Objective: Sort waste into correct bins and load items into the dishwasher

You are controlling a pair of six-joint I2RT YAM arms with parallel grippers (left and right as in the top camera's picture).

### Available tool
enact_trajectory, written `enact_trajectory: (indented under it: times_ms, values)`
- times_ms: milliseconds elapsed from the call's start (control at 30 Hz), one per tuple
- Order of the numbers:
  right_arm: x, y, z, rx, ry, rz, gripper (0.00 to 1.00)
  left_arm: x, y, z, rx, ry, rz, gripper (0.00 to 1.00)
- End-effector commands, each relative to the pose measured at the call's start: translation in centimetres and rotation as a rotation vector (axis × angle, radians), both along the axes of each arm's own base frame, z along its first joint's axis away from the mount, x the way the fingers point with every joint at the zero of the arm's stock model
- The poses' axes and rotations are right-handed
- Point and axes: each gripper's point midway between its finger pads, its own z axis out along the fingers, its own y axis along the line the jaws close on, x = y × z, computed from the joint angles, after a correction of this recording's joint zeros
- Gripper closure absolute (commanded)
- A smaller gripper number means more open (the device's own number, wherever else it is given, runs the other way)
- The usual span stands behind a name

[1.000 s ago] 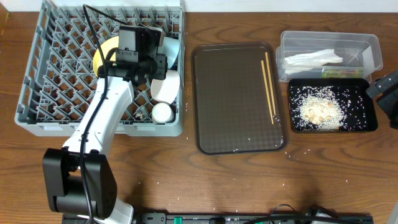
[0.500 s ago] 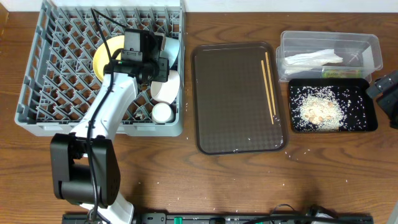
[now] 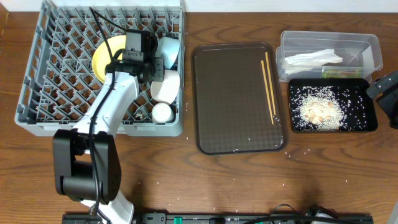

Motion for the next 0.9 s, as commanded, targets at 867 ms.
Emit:
enact_trajectory:
  times_ms: [867]
  values:
    - [-0.1,-0.3,0.1,0.007,-0.004,-0.017,0.01,1.6,3.7,0.7,0.166,-0.077,0.134,0.91]
